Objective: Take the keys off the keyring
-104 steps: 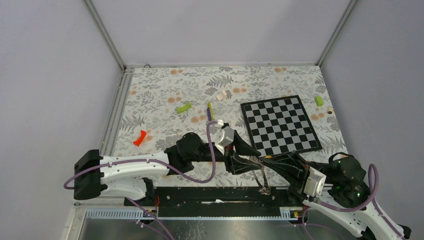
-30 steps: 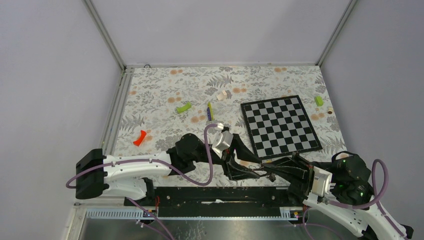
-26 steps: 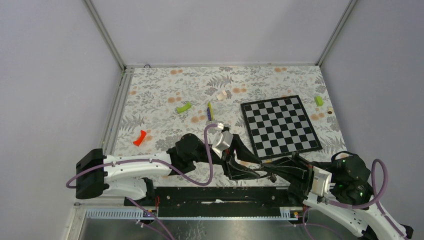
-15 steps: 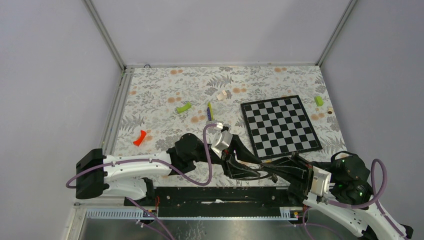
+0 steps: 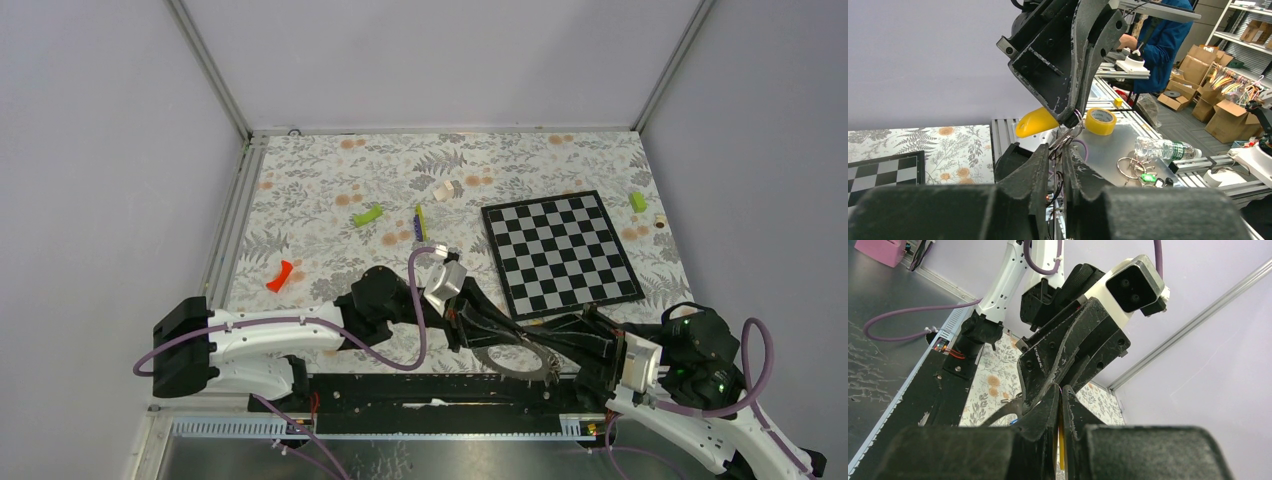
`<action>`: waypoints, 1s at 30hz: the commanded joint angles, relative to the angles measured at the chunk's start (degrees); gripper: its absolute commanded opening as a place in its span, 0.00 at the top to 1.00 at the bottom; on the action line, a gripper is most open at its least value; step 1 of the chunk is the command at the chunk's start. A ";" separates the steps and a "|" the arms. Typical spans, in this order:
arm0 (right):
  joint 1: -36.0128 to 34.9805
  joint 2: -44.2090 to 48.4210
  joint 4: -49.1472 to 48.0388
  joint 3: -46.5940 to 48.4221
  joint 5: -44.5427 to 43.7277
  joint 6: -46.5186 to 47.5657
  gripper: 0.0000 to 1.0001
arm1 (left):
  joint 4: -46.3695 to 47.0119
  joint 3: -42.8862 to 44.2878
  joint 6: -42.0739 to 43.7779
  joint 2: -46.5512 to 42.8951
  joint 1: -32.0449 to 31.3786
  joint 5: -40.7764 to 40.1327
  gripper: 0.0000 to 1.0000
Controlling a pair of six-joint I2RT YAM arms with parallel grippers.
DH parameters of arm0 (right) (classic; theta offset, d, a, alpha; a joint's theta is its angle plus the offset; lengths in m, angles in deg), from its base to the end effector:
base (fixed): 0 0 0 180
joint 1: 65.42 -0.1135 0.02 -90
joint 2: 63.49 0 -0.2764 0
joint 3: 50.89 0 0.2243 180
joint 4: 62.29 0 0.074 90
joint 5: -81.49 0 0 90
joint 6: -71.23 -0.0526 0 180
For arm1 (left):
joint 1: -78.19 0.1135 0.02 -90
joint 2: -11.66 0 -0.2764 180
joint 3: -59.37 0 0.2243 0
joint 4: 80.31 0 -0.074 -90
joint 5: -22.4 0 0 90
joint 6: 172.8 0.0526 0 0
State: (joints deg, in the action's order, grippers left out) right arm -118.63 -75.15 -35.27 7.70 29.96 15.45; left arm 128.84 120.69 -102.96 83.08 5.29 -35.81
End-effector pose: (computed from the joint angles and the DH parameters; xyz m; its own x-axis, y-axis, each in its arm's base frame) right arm -0.0198 0.0282 0.3724 0.7182 0.2252 -0.6583 -0.6934 0.1538 -0.7039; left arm 0.0514 -0.2614 0.3749 -0.2404 -0.2150 -0.9466 0.9332 -0.3197 -0.1644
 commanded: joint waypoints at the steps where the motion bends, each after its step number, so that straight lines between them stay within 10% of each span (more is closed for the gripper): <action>1: -0.05 0.39 -1.72 0.73 -2.25 1.31 1.00 | 3.43 2.71 -0.33 -0.45 -0.13 2.68 0.90; 13: -0.05 0.57 2.38 2.75 -3.18 3.37 1.00 | -2.35 2.45 1.35 -3.29 -0.13 1.23 1.00; 21: -0.05 0.74 2.73 2.95 -2.94 3.40 1.00 | -4.54 2.40 1.65 -4.24 -0.13 0.54 0.76; 30: -0.05 0.59 1.67 2.53 -2.53 3.05 1.00 | -3.46 3.57 1.01 -2.53 -0.13 2.17 0.84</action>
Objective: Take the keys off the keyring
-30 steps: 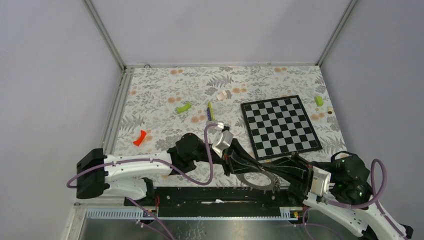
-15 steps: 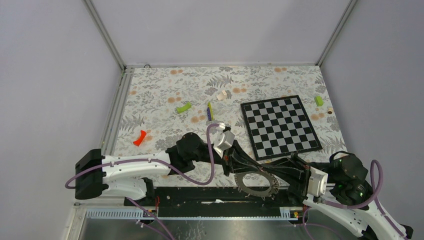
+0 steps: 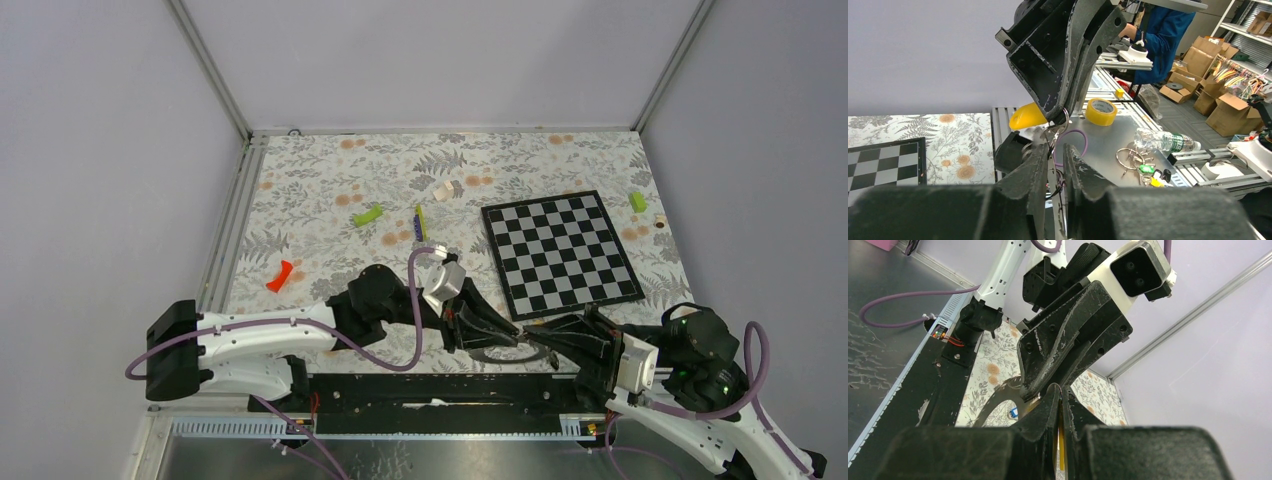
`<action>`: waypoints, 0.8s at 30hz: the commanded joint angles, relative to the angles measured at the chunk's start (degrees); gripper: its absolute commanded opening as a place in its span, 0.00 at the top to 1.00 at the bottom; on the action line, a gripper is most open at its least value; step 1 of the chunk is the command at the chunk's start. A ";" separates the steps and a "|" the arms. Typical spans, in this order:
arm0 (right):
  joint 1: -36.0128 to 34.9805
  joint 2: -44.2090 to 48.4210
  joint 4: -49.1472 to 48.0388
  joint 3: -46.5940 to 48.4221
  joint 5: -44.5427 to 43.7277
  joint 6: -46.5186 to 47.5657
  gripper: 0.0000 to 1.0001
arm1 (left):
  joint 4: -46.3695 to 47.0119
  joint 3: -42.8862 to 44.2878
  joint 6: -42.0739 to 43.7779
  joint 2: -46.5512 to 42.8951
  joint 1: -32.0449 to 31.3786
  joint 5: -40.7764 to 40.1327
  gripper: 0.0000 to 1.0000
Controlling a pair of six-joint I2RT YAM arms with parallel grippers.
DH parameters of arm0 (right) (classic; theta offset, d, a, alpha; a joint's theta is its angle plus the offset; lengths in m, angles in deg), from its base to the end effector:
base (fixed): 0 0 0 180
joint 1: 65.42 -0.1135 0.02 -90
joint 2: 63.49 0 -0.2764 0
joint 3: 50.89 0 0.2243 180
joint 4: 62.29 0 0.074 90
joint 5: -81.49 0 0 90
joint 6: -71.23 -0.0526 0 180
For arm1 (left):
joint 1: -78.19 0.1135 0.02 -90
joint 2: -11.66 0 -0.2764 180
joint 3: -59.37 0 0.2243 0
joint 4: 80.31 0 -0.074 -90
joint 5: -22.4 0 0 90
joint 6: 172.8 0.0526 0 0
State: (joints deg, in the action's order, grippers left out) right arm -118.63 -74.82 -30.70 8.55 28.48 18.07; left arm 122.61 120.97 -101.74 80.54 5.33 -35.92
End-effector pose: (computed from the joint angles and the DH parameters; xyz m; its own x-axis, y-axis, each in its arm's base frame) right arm -0.0194 0.0269 0.3678 0.7269 0.1724 -0.6647 -0.6863 0.1497 -0.7118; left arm 0.0494 -0.2540 0.3749 -0.2372 -0.1682 -0.9568 0.9359 -0.3035 -0.1786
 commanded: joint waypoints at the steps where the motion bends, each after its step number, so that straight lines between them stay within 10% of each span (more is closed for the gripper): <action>1: -0.05 0.26 -2.90 1.74 -1.05 0.43 1.00 | 2.86 3.31 -0.24 0.08 -0.18 2.37 0.87; 5: -0.05 0.47 -2.76 1.86 -1.08 0.34 1.00 | 2.79 3.32 -0.31 0.13 -0.18 2.26 1.00; 24: -0.05 2.17 4.81 3.32 -2.01 1.55 1.00 | -6.04 4.60 1.51 -3.72 -0.18 -0.67 1.00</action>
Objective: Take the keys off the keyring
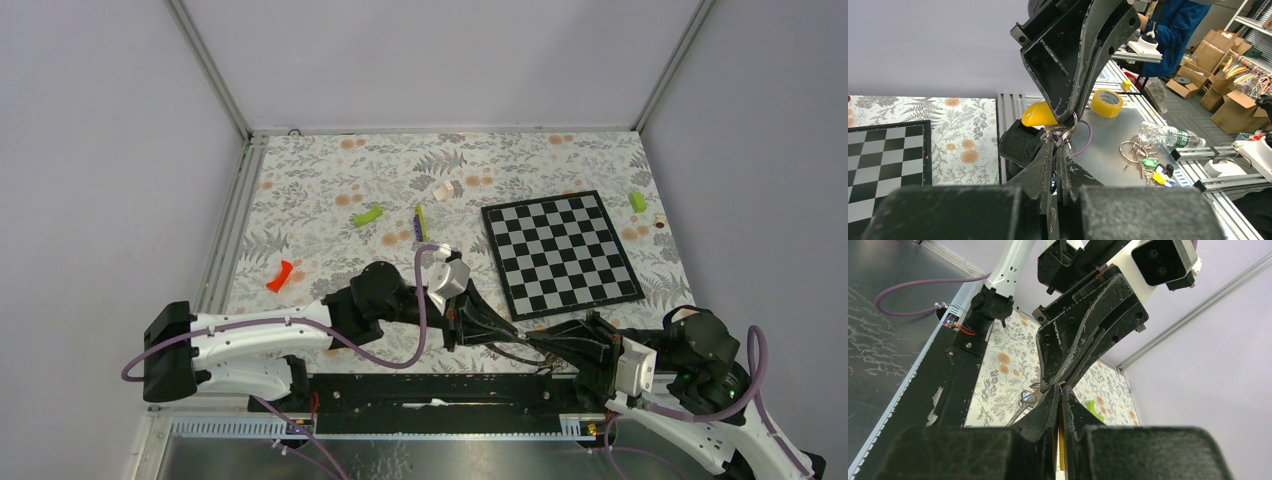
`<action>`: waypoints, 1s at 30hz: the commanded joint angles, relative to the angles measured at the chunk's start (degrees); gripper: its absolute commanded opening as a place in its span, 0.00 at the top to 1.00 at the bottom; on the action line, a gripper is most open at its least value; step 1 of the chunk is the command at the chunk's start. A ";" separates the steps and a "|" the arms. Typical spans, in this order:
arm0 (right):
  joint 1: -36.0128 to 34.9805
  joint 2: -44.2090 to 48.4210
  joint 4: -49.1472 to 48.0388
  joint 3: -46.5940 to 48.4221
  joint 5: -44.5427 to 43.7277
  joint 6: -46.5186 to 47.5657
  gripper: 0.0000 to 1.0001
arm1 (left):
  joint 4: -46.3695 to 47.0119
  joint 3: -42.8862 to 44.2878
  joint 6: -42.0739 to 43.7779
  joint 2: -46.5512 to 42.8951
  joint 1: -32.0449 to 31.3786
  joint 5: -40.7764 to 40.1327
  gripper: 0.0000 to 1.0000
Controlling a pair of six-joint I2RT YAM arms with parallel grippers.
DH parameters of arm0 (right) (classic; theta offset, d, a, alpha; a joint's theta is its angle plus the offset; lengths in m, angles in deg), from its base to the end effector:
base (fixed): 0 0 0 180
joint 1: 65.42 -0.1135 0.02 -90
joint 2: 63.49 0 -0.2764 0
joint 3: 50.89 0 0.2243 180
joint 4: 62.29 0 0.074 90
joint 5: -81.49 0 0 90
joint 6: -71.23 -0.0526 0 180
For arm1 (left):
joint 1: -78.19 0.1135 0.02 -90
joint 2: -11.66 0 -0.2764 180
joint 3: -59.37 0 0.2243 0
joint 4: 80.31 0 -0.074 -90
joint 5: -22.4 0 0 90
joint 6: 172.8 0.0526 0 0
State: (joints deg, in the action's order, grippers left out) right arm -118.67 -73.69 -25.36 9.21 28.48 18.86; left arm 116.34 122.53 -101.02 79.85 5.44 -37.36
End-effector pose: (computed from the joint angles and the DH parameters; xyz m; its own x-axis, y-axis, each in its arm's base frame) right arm -0.0221 0.0233 0.3601 0.7113 0.1375 -0.6893 -0.7027 0.1162 -0.7019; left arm 0.0511 -0.2540 0.3745 -0.2470 -0.1155 -0.9621 0.9413 -0.2643 -0.2099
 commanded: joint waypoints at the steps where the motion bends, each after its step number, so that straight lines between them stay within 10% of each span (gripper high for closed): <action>1: -0.01 1.11 -0.31 2.63 -2.01 0.78 1.00 | -0.19 3.19 0.93 -3.19 -0.29 0.60 1.00; 30: -0.01 2.27 -11.04 -3.87 -3.15 2.35 1.00 | -1.94 5.51 -1.55 -1.79 -0.29 0.67 1.00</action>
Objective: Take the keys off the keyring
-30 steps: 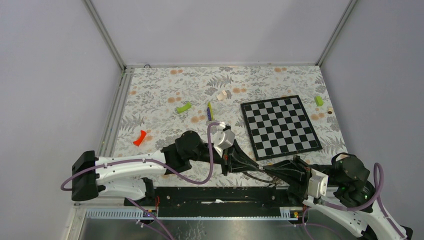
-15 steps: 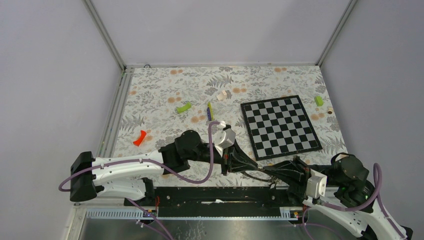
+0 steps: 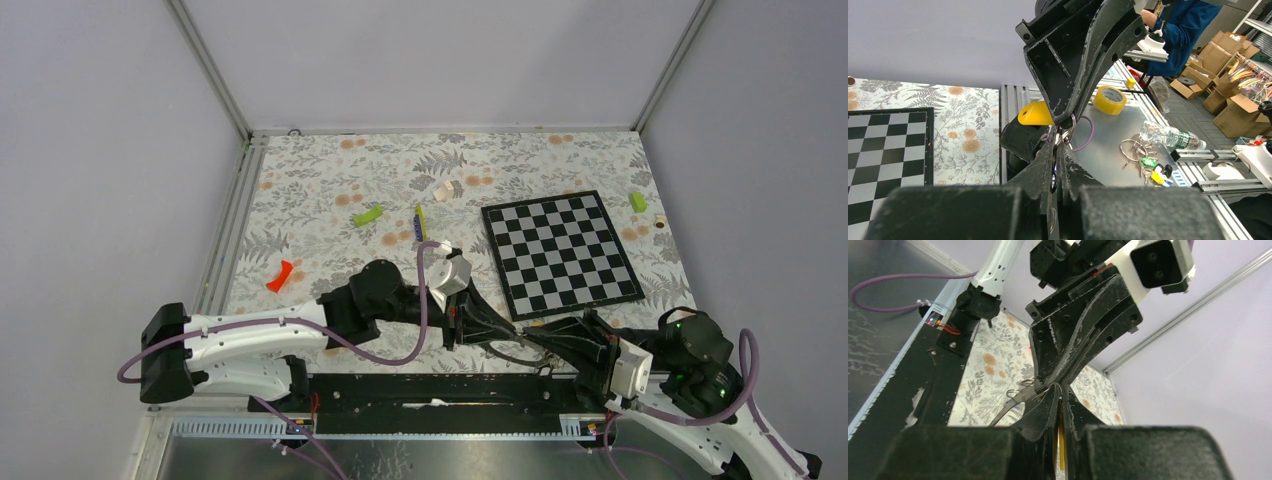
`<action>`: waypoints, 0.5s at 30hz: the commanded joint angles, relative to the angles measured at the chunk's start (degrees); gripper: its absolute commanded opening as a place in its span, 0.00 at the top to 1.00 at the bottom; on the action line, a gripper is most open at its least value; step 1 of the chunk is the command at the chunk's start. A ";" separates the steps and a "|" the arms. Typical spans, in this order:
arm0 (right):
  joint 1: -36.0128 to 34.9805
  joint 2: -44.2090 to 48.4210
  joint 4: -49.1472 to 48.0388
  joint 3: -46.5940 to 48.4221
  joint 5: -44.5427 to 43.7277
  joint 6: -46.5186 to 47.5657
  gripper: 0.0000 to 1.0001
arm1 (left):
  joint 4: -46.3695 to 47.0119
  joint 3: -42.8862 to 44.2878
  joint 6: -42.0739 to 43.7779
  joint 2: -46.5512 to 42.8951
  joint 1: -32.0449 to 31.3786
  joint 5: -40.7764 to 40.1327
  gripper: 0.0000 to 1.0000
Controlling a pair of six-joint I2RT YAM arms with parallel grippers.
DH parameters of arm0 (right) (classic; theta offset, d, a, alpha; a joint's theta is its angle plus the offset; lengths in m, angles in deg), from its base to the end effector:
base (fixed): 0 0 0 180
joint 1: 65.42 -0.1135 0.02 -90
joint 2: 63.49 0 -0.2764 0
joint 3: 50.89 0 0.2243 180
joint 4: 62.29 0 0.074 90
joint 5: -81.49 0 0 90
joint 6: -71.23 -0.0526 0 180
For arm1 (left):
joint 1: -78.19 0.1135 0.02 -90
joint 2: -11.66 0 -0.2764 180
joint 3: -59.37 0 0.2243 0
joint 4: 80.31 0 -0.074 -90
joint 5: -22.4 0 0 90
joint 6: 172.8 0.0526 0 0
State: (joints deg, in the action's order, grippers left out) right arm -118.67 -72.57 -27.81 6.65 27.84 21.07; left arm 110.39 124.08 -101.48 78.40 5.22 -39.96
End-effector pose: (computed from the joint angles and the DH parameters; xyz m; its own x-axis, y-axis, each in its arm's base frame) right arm -0.0198 0.0256 0.3531 0.7449 0.1351 -0.6534 -0.6671 0.1402 -0.7316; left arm 0.0511 -0.2502 0.3777 -0.2725 -0.0792 -0.9589 0.9438 -0.2158 -0.2504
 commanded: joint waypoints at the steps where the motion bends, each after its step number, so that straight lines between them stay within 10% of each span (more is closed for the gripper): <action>1: -0.01 1.09 -9.85 -1.59 -2.27 -0.26 1.00 | 3.82 4.03 -1.16 -0.19 -0.07 3.64 1.00; 15: 0.00 -0.50 -17.30 -2.94 -0.41 -2.85 1.00 | 1.64 5.32 -1.10 1.68 -0.07 6.11 0.98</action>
State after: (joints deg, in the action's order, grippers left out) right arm -118.67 -72.11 -37.71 3.98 28.63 19.56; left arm 110.33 126.07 -102.18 78.97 5.40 -37.34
